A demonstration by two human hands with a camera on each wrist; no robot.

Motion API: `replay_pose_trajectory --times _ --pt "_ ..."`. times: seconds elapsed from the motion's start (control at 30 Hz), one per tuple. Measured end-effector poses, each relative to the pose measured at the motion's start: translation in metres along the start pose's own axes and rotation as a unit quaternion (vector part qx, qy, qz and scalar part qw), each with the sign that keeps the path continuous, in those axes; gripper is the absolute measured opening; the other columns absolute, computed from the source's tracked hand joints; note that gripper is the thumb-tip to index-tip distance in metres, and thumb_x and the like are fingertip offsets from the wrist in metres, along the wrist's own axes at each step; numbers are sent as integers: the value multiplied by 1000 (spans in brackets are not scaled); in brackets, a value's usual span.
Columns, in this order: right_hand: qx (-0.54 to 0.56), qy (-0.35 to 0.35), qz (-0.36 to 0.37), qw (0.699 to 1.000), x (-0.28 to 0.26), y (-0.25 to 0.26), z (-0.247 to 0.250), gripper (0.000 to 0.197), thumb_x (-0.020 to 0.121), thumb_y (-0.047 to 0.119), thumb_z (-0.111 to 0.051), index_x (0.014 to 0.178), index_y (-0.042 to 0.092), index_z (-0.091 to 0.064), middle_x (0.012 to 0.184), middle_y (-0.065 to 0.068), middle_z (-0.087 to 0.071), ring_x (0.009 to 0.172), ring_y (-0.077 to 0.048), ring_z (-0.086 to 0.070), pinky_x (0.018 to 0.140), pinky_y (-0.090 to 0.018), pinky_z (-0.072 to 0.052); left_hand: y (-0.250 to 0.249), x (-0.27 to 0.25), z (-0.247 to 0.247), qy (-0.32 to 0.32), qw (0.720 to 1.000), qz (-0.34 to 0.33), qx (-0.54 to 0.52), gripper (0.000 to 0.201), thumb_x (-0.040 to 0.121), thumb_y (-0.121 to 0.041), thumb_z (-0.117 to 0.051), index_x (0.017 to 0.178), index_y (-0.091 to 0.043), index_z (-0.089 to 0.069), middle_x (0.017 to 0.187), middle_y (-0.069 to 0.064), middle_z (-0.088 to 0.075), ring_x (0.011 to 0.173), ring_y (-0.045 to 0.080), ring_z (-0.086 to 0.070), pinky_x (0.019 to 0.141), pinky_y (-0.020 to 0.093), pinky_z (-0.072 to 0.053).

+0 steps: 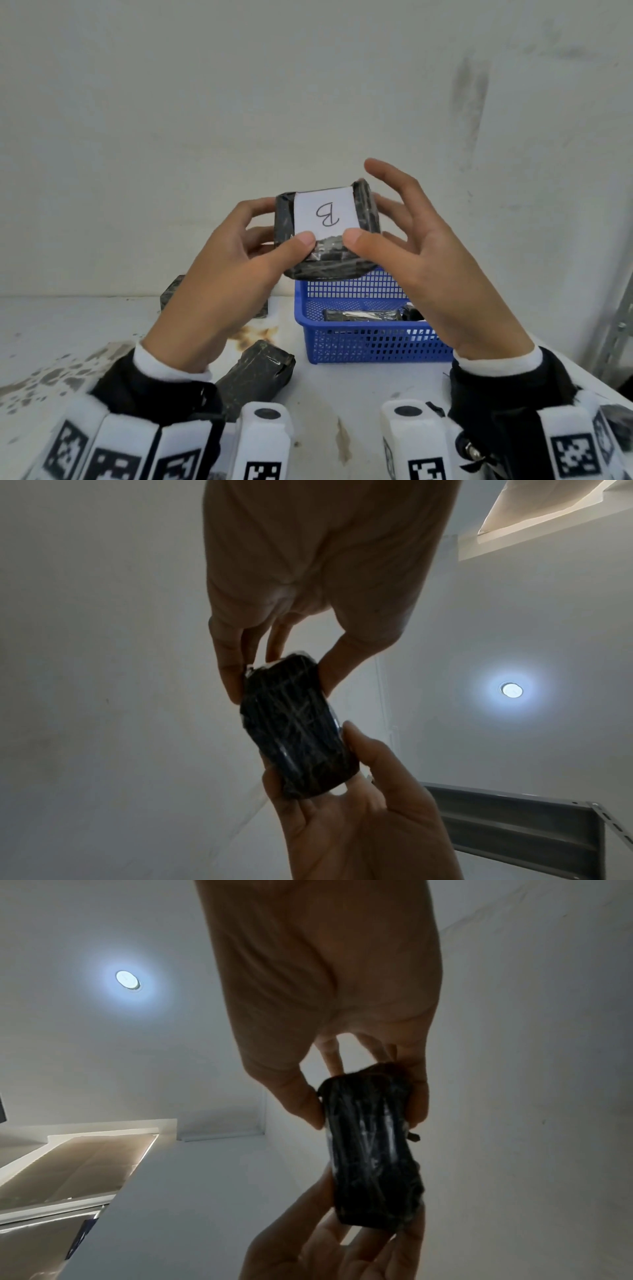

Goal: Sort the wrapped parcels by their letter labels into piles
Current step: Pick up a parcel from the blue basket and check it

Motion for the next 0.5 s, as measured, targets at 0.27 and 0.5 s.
replay_pose_trajectory --times 0.27,0.5 --pt "-28 4 -16 999 -1 0 0 54 87 19 -73 131 43 -52 110 -3 -73 94 -17 -75 87 -30 -59 4 0 -1 -30 999 -18 1 36 83 -36 -68 118 -40 -57 91 -3 -77 82 14 -72 70 32 -52" --pt "-40 -12 -31 999 1 -1 1 33 86 23 -73 111 38 -57 96 -8 -76 85 -28 -75 84 -41 -60 3 0 -2 -43 998 -38 -13 24 85 -36 -64 108 -41 -63 83 -1 -76 65 9 -66 64 25 -47"
Point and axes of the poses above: each hand's wrist, its own x-axis towards the middle knuckle, its own z-axis out of the back of the hand, y = z × x, the point moved 1 cm from there along x, towards the middle knuckle
